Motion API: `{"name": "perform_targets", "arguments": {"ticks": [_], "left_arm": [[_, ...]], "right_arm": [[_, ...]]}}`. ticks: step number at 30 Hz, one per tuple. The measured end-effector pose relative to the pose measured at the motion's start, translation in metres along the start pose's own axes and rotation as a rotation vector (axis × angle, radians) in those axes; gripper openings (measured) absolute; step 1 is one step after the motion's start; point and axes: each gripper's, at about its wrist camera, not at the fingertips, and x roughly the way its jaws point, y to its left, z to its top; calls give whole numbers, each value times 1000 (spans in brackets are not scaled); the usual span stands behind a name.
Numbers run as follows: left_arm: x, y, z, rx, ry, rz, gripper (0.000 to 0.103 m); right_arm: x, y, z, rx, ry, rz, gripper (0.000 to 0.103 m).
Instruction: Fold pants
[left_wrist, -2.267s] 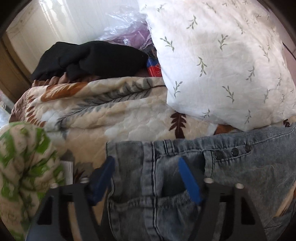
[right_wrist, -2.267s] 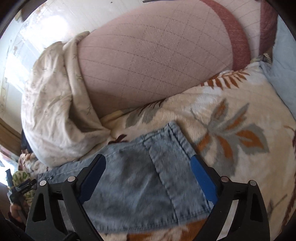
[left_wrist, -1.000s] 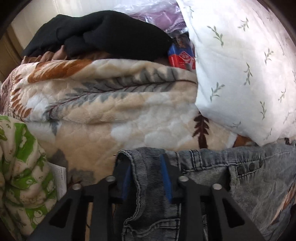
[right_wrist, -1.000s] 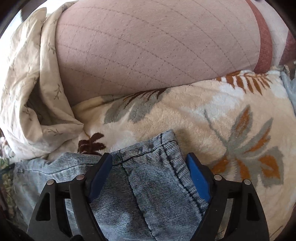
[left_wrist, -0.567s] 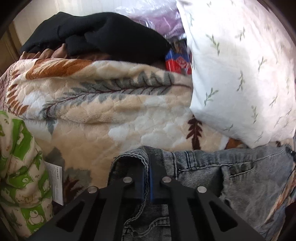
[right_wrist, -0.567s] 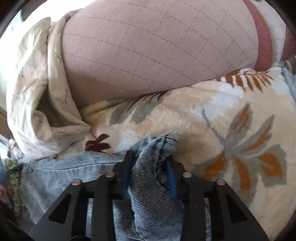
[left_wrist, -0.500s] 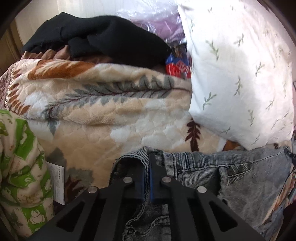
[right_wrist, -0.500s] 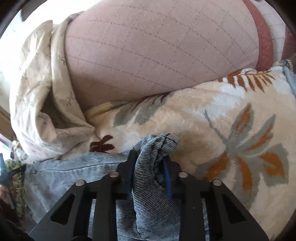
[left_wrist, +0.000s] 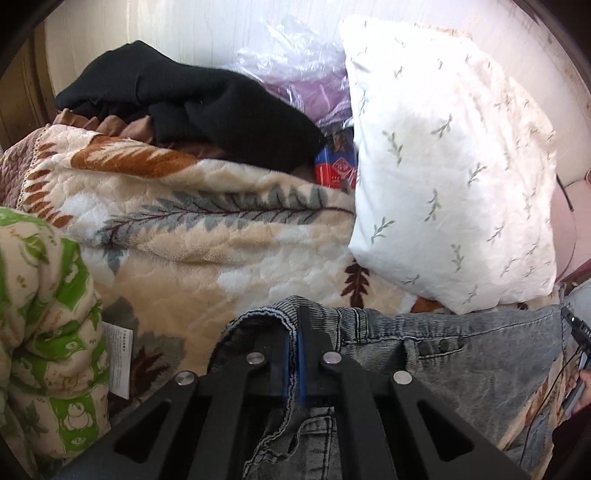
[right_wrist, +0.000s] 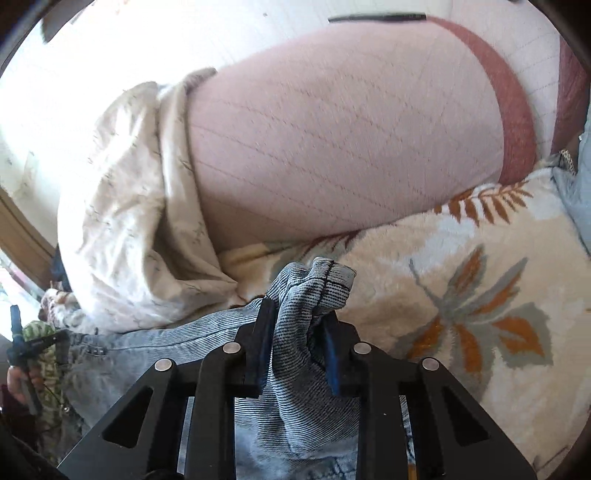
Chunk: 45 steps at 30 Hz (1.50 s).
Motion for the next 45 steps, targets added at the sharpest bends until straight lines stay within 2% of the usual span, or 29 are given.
{"name": "perform_targets", "arguments": {"ticks": [6, 12, 18, 26, 34, 41, 45], "left_arm": [[-36, 1, -5, -35, -59, -71, 4], [-73, -6, -22, -28, -98, -123, 4], [-108, 0, -43, -60, -131, -174, 4], [-153, 20, -82, -89, -157, -198, 4], [-165, 39, -144, -101, -114, -217, 5], [-152, 49, -204, -101, -41, -201, 5], [-146, 58, -230, -117, -14, -196, 5]], "right_arm": [[-21, 8, -13, 14, -44, 29, 23], [-56, 13, -35, 33, -80, 65, 23], [-105, 19, -56, 37, -122, 85, 23], [-172, 10, -92, 70, -169, 98, 23], [-210, -11, -150, 91, -158, 67, 23], [-207, -23, -196, 84, -71, 46, 23], [-210, -31, -223, 108, -54, 45, 23]]}}
